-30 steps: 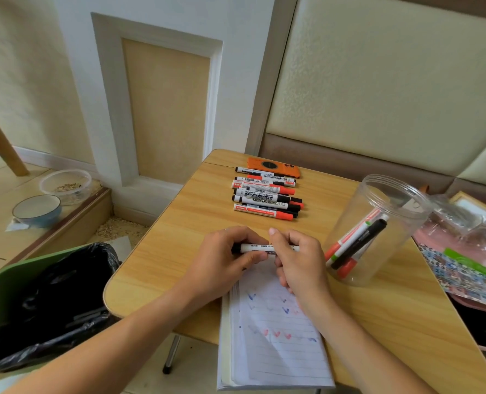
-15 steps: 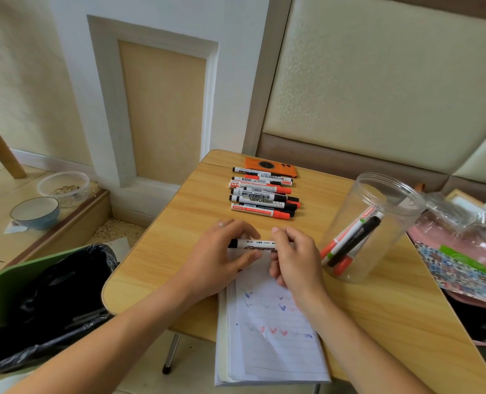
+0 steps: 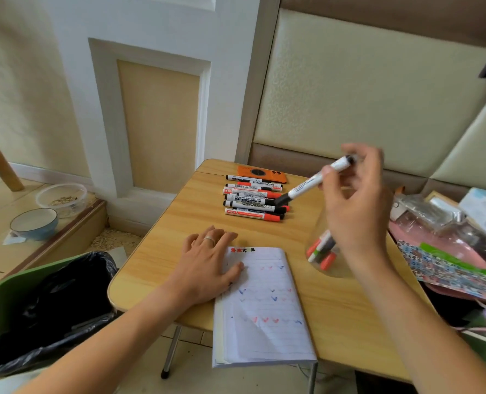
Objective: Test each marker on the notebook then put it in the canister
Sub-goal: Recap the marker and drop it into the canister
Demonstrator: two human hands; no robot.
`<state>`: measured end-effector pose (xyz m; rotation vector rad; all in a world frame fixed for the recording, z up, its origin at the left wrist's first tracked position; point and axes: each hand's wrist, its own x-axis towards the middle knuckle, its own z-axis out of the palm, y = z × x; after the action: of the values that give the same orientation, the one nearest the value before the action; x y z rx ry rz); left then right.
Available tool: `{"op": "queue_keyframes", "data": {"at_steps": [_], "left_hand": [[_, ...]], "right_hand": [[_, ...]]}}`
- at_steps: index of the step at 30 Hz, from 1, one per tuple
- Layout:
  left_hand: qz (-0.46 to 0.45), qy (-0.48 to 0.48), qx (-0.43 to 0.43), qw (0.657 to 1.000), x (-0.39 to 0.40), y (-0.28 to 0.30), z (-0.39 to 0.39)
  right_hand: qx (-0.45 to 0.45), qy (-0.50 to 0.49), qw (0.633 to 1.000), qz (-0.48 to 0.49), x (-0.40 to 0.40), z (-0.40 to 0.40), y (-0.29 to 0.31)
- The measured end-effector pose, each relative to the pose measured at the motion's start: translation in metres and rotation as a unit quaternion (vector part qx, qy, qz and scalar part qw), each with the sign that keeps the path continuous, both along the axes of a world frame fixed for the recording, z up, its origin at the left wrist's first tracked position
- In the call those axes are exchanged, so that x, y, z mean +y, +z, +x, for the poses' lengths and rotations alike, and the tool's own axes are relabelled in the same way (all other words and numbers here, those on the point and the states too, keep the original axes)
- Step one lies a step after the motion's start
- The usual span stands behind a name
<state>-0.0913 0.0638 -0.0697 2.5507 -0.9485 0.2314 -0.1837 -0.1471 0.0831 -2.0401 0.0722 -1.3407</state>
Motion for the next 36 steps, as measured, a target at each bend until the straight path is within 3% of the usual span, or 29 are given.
{"op": "queue_keyframes", "data": {"at_steps": [3,9,16,23,28,31,34,36], "left_hand": [[0.017,-0.003,-0.001,1.0,0.0,-0.001,0.002],[0.034,0.002,-0.006,0.999,-0.002,0.002,-0.001],[0.035,0.001,0.0,0.999,-0.001,0.002,-0.002],[0.031,-0.004,0.005,0.999,0.0,0.003,-0.002],[0.03,-0.002,0.012,0.999,-0.001,0.004,-0.003],[0.022,0.005,0.011,1.0,0.0,0.004,-0.003],[0.014,0.012,0.014,1.0,-0.001,0.005,-0.002],[0.01,0.017,0.01,1.0,-0.002,0.004,-0.001]], "right_hand": [[-0.028,-0.072,0.995,-0.058,-0.024,-0.011,0.028],[-0.039,-0.143,0.985,-0.086,-0.056,-0.016,0.037],[0.127,-0.148,0.975,-0.103,-0.057,-0.01,0.009],[0.362,-0.12,0.907,-0.176,-0.052,-0.011,0.012],[0.42,-0.14,0.871,-0.211,-0.054,-0.009,0.015],[0.393,-0.157,0.886,-0.192,-0.048,-0.006,0.015],[0.241,-0.186,0.927,-0.218,-0.03,-0.006,0.016],[0.144,-0.142,0.95,-0.238,-0.011,-0.004,0.013]]}}
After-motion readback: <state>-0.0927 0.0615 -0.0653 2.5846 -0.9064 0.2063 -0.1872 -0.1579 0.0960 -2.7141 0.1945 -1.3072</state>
